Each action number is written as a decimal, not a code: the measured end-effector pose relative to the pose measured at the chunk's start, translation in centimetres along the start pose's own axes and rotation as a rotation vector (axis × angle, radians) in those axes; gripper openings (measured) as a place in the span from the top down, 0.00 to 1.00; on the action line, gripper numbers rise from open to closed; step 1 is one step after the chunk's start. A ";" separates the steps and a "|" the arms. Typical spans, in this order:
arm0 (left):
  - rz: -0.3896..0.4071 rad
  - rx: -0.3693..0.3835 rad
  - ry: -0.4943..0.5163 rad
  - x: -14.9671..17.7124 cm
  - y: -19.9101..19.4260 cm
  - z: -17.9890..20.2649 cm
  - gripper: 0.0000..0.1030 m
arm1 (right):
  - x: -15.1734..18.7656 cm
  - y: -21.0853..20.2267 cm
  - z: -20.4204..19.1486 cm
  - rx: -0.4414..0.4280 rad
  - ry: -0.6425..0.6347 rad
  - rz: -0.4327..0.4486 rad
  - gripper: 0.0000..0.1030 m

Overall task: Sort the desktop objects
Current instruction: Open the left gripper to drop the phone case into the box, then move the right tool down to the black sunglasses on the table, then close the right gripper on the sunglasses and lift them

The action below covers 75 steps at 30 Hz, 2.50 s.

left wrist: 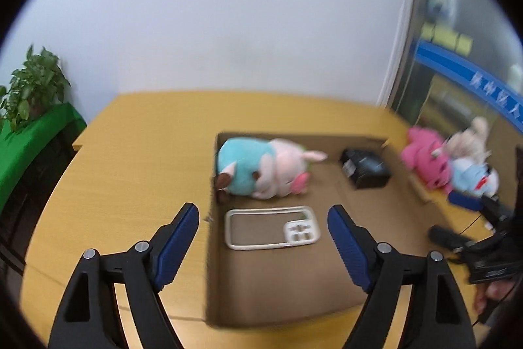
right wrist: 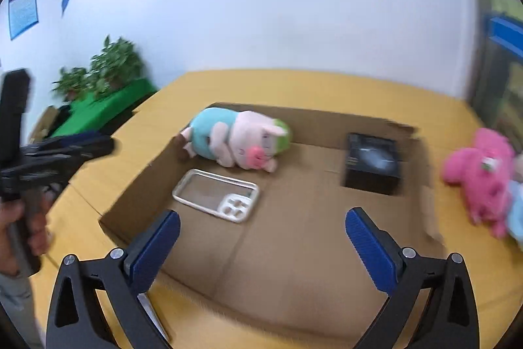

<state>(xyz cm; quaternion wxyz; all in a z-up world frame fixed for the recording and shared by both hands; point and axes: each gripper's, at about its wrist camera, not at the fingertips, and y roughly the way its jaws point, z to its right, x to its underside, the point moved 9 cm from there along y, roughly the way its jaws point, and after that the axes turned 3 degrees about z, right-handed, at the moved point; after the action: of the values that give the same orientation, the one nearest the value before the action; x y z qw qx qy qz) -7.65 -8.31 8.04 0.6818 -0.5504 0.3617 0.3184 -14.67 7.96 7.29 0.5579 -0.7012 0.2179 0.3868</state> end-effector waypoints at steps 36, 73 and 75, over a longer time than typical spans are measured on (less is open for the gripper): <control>0.114 0.070 0.042 7.2 -7.0 12.4 0.21 | 9.0 -14.2 -2.3 0.063 -0.018 0.173 0.00; -0.346 0.444 0.031 16.5 6.3 27.2 0.21 | 21.7 -3.5 20.1 0.019 0.062 -0.268 0.31; -0.362 0.454 0.039 16.7 6.8 28.0 0.21 | 21.6 -3.4 20.3 0.045 0.087 -0.256 0.50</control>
<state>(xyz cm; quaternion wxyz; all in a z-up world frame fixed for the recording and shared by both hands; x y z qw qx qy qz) -0.33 21.03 -5.86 0.8262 -0.4454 0.3326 0.0918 -5.17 30.98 -9.16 0.6084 -0.7265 0.1592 0.2768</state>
